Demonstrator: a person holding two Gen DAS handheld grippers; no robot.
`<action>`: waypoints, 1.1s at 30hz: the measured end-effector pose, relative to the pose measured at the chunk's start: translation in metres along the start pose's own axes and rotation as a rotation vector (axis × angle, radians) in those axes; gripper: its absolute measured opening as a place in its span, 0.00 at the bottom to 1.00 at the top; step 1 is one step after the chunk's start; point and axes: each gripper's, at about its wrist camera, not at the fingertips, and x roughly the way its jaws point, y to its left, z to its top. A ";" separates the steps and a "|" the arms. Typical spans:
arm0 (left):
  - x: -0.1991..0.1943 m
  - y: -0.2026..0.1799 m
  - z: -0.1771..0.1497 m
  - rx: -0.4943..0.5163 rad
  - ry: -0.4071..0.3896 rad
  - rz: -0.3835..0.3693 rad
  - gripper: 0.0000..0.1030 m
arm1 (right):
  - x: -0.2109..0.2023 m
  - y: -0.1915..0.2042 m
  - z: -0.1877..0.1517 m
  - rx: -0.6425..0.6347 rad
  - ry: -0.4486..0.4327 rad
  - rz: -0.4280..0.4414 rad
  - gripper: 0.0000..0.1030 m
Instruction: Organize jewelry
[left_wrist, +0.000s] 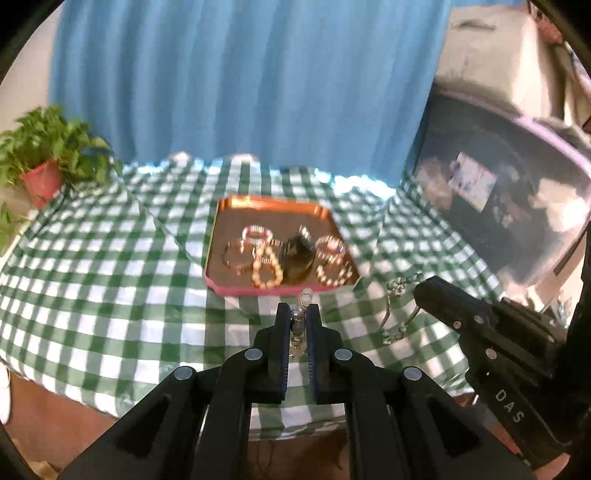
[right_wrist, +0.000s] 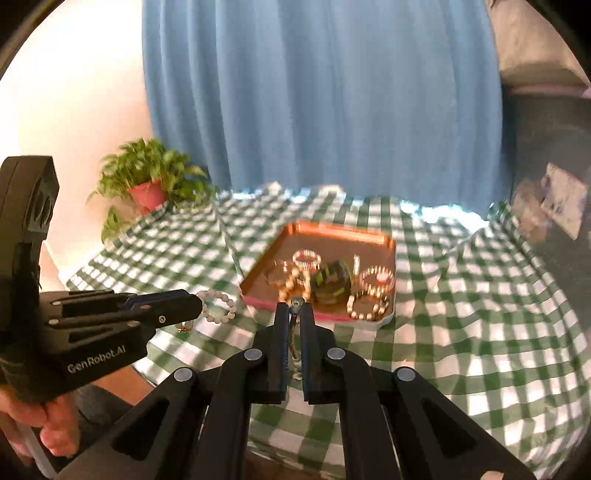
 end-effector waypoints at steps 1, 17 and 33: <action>-0.012 -0.004 0.002 0.005 -0.026 0.002 0.08 | -0.010 0.003 0.003 0.006 -0.016 0.001 0.05; -0.132 -0.039 0.027 0.124 -0.300 0.049 0.08 | -0.114 0.037 0.035 -0.036 -0.228 0.030 0.05; -0.051 -0.040 0.038 0.190 -0.177 0.095 0.08 | -0.059 0.012 0.031 -0.002 -0.171 0.041 0.05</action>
